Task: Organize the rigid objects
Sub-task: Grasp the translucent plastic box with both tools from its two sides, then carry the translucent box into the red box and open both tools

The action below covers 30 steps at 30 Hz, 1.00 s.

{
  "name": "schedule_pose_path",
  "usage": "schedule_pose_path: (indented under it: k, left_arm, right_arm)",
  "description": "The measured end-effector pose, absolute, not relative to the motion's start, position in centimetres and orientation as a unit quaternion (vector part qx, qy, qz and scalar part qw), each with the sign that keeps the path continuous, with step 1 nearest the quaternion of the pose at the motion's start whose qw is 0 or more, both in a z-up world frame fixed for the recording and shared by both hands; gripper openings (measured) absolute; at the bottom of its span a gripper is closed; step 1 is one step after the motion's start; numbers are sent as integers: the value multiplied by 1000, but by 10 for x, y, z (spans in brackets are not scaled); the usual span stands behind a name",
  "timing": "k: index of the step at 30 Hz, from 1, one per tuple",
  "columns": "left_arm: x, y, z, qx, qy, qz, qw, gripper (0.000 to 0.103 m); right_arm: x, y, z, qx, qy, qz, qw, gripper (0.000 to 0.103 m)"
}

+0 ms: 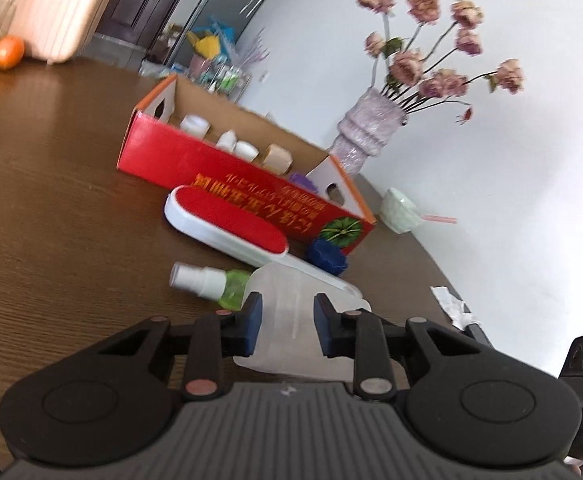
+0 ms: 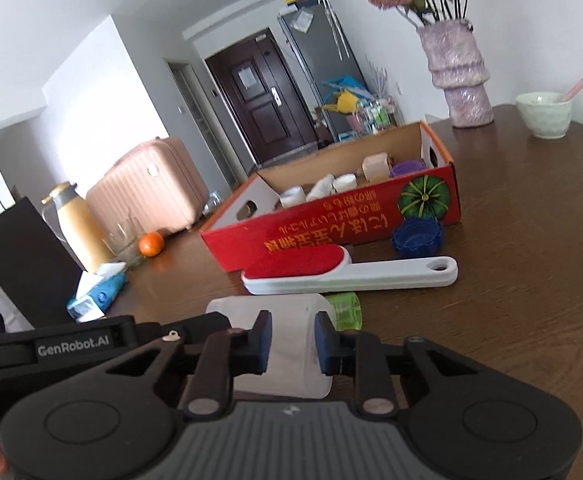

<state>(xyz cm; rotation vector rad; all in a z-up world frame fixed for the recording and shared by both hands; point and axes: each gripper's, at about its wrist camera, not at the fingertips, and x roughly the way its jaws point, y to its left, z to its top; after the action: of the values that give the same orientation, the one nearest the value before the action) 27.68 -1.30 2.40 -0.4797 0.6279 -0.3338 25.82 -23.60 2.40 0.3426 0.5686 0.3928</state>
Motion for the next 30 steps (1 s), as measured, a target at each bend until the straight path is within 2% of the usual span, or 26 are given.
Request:
schedule_pose_path:
  k: [11, 18, 22, 26, 30]
  left_arm:
    - [279, -19, 72, -229, 277, -186, 915, 28]
    - [332, -29, 137, -195, 230, -209, 930, 28]
    - [378, -34, 159, -191, 235, -220, 928, 28]
    - [435, -35, 155, -199, 257, -213, 921, 29]
    - [495, -32, 129, -210, 298, -199, 910, 29]
  right_arm:
    - [259, -240, 81, 134, 215, 184, 950, 23]
    - [315, -247, 145, 136, 165, 181, 960, 21]
    - [360, -249, 171, 139, 162, 172, 962, 21]
    - [417, -245, 168, 137, 188, 160, 959, 21]
    - [477, -241, 140, 144, 227, 144, 952, 22]
